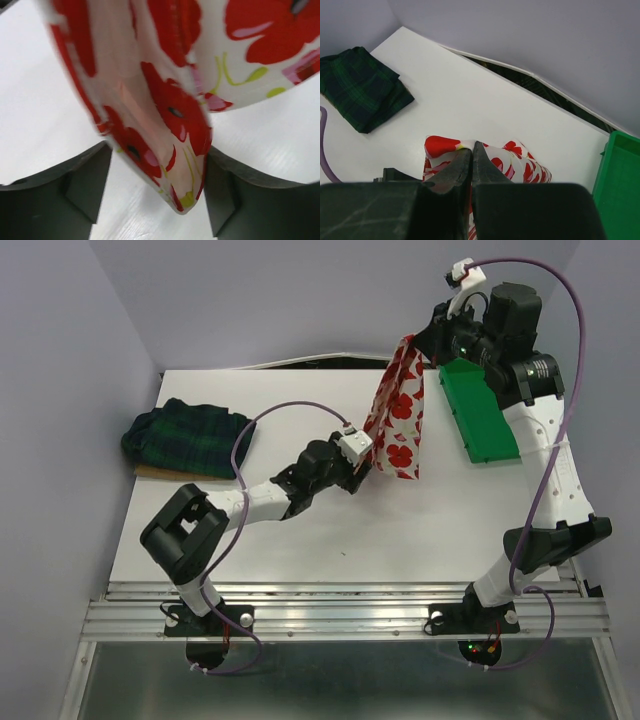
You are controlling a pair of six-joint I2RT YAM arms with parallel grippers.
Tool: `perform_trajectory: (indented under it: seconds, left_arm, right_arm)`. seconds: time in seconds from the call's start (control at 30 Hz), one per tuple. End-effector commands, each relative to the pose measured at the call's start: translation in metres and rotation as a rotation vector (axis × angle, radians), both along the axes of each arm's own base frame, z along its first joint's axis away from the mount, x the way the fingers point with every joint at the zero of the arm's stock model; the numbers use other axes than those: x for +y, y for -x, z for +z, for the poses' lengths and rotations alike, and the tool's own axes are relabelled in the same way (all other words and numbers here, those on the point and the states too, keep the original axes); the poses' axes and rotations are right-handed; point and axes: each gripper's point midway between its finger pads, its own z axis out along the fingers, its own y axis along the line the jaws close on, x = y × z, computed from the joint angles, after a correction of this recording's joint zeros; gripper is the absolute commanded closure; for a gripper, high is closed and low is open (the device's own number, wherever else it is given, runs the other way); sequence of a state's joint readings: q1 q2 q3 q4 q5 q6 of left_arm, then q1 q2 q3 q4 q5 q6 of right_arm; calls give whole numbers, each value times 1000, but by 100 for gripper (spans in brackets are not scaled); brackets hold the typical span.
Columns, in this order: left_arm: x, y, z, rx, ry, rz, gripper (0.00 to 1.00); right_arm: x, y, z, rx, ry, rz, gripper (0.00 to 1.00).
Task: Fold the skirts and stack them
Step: Move the skirt to the center of the board
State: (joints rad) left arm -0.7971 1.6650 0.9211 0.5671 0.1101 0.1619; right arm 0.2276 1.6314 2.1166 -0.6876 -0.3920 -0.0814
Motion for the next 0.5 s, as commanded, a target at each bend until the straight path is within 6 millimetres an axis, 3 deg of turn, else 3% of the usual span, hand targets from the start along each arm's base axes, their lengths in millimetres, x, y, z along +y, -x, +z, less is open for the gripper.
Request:
perform_trajectory:
  seconds: [0.0, 0.07, 0.1, 0.13, 0.17, 0.2, 0.27, 0.3, 0.4, 0.43, 0.47]
  left_arm:
    - [19, -37, 45, -160, 21, 165, 36]
    - [27, -41, 52, -177, 12, 172, 48]
    - [34, -43, 50, -178, -28, 169, 63]
    - [39, -48, 62, -195, -29, 173, 72]
    - [54, -54, 58, -181, -80, 172, 95]
    - [62, -62, 75, -201, -80, 188, 100]
    - [70, -65, 87, -197, -97, 142, 100]
    - [89, -75, 101, -200, -126, 142, 100]
    - [121, -79, 113, -177, -177, 127, 100]
    - [129, -80, 137, -223, -189, 135, 100]
    - [144, -81, 140, -210, -209, 155, 100]
  right_arm:
    - [-7, 9, 37, -126, -17, -18, 99]
    - [-11, 8, 32, -128, 9, -33, 99]
    - [-15, 7, 30, -130, 19, -54, 99]
    - [-18, 6, 28, -131, 30, -68, 99]
    - [-22, 6, 22, -134, 50, -88, 99]
    - [-25, 6, 20, -135, 59, -99, 99]
    - [-31, 11, 20, -154, 85, -115, 99]
    - [-33, 9, 12, -141, 97, -130, 99]
    - [-41, 13, 6, -144, 130, -155, 99]
    - [-45, 13, 5, -146, 132, -165, 99]
    - [-52, 16, 8, -153, 132, -179, 99]
